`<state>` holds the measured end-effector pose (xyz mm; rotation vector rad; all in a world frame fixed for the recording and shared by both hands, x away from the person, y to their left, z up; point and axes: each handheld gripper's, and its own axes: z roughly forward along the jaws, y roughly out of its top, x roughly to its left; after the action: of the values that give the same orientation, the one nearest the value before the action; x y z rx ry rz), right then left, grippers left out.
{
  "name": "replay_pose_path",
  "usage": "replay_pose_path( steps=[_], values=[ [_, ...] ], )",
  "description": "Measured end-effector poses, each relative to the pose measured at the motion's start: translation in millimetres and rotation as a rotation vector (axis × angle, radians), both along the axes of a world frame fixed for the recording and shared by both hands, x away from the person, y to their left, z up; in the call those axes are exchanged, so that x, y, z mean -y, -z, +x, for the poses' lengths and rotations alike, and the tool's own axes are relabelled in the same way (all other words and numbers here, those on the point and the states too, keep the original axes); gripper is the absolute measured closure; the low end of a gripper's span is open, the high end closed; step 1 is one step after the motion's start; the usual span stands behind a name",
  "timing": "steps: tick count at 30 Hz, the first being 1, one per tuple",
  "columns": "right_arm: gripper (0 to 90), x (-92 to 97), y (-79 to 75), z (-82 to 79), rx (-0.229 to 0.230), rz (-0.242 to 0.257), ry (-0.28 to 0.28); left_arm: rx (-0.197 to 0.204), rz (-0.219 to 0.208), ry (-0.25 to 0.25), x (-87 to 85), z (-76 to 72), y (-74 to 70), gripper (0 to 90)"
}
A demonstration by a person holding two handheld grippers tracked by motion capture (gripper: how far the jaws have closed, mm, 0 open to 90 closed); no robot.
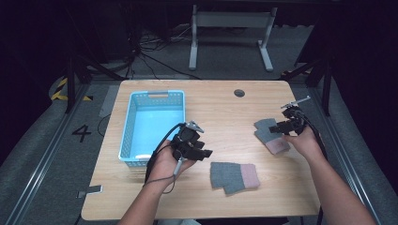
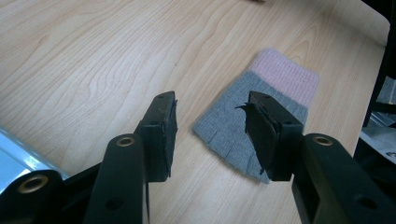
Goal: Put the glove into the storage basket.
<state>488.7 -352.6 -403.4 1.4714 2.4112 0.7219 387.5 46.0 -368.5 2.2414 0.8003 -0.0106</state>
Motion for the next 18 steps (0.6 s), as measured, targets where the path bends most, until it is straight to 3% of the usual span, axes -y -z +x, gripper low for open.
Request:
replay_pose_path(
  steps=[11,18],
  values=[
    [49.4,-8.1,19.7,6.7,-0.065,-0.058,0.005,0.001,0.000,0.004,0.1,0.6,-0.7,53.9],
    [51.9,-14.3,24.0,4.6,-0.045,-0.098,0.010,-0.003,0.000,0.003,0.2,0.9,-0.3,53.9]
  ],
)
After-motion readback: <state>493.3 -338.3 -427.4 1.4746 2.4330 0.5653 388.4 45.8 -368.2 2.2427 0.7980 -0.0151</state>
